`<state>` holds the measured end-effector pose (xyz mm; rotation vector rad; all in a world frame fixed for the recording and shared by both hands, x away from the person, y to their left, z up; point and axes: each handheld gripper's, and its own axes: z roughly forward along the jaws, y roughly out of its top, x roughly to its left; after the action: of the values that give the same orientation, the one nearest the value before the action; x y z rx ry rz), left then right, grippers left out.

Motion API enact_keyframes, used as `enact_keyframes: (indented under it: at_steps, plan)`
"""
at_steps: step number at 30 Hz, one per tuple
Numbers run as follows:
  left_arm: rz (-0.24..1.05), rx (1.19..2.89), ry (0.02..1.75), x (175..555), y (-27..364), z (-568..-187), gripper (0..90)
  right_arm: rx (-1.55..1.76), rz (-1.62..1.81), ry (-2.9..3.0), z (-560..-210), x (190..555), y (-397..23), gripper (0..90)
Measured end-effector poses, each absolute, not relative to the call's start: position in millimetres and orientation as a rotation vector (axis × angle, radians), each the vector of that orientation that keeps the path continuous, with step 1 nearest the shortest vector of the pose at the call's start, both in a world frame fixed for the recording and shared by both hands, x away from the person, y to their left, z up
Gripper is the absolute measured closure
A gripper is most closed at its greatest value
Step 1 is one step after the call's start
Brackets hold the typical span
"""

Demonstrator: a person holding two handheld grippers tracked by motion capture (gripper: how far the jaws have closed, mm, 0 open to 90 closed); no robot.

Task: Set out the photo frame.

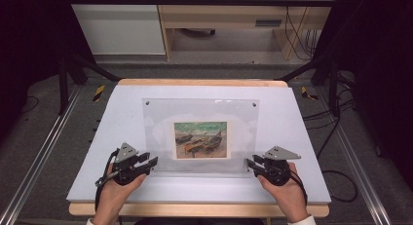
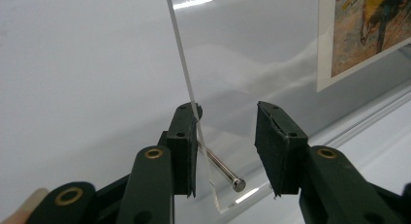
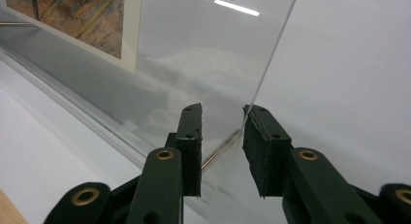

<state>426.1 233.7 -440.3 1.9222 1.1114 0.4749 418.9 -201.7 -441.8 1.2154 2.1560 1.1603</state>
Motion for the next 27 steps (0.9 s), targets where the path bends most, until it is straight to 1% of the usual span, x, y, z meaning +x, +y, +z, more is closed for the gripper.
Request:
enact_keyframes:
  at_steps: [13,27]
  plan:
    - [0.477,1.925,1.106,423,234,-442,60.2,1.21,1.155,2.156,-443,417,-201,68.8]
    - [0.476,1.976,1.087,414,234,-445,60.5,1.199,1.137,2.179,-446,408,-201,69.2]
